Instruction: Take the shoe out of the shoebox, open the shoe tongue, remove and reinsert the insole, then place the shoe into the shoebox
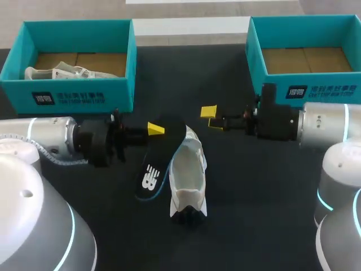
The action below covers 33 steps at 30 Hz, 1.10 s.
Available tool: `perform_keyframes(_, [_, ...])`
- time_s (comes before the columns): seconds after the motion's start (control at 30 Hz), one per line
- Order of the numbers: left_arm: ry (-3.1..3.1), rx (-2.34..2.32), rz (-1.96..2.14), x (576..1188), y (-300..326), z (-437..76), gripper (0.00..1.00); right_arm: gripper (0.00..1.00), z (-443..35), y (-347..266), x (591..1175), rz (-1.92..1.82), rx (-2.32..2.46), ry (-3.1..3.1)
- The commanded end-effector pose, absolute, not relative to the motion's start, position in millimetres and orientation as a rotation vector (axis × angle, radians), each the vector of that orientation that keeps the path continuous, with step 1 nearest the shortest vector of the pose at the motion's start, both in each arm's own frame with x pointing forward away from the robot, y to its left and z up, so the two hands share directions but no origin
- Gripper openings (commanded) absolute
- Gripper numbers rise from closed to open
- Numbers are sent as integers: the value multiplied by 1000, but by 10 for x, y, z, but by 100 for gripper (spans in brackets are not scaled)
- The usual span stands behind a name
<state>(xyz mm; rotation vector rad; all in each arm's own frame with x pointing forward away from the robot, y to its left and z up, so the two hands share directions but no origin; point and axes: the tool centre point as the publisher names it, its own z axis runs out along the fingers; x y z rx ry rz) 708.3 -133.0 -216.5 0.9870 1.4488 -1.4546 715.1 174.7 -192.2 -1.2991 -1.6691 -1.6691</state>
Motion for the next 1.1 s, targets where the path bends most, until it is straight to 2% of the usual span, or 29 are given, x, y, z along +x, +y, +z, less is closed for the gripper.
perform_keyframes(0.03, [1451,987,-1451,7068,-1321,-2150,0,100,-1878,1808,7111,-1641,-1346,-1713])
perform_keyframes(0.53, [1451,987,-1451,7068,-1321,-2150,0,100,-1895,1796,7112,-1653,-1342,-1738])
perform_keyframes(0.77, [1451,987,-1451,7068,-1321,-2150,0,100,-1791,1739,7168,-1895,-640,-2223])
perform_keyframes(1.1, [1451,987,-1451,7068,-1321,-2150,0,100,-1806,1740,7180,-1830,-615,-2282])
